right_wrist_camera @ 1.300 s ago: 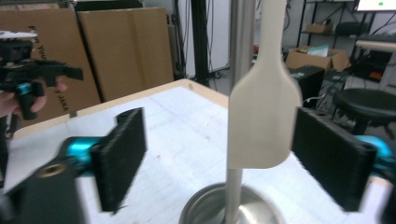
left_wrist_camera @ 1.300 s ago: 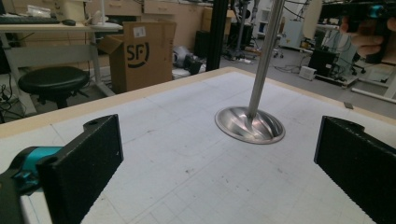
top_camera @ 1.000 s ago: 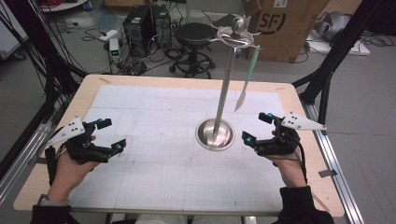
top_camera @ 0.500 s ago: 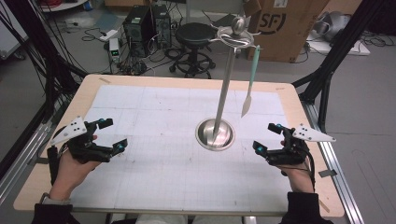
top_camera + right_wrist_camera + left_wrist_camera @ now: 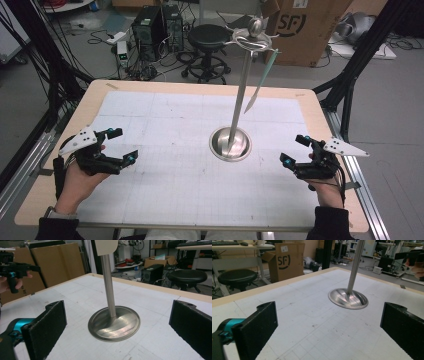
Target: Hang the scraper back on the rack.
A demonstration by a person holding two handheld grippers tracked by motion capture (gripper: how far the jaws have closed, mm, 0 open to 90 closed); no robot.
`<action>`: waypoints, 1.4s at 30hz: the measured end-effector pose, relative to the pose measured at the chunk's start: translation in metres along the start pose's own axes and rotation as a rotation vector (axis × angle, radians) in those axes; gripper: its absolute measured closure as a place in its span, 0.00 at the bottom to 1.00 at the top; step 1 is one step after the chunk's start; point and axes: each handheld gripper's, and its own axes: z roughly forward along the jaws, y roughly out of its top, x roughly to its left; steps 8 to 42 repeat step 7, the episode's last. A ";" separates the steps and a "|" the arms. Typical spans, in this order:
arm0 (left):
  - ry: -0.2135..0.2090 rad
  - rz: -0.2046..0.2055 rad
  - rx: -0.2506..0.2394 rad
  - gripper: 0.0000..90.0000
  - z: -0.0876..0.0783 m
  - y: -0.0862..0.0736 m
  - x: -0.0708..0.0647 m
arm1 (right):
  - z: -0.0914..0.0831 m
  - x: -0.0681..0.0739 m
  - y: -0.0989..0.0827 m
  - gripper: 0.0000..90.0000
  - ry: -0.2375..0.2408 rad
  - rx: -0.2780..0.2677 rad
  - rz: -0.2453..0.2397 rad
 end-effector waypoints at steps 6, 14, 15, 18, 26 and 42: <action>0.002 -0.003 0.000 0.02 0.000 -0.001 0.001 | 0.003 0.002 0.002 0.00 0.011 0.003 -0.020; 0.001 -0.006 0.000 0.02 0.000 -0.001 0.001 | 0.003 0.003 0.002 0.00 0.011 0.007 -0.019; 0.001 -0.006 0.000 0.02 0.000 -0.001 0.001 | 0.003 0.003 0.002 0.00 0.011 0.007 -0.019; 0.001 -0.006 0.000 0.02 0.000 -0.001 0.001 | 0.003 0.003 0.002 0.00 0.011 0.007 -0.019; 0.001 -0.006 0.000 0.02 0.000 -0.001 0.001 | 0.003 0.003 0.002 0.00 0.011 0.007 -0.019; 0.001 -0.006 0.000 0.02 0.000 -0.001 0.001 | 0.003 0.003 0.002 0.00 0.011 0.007 -0.019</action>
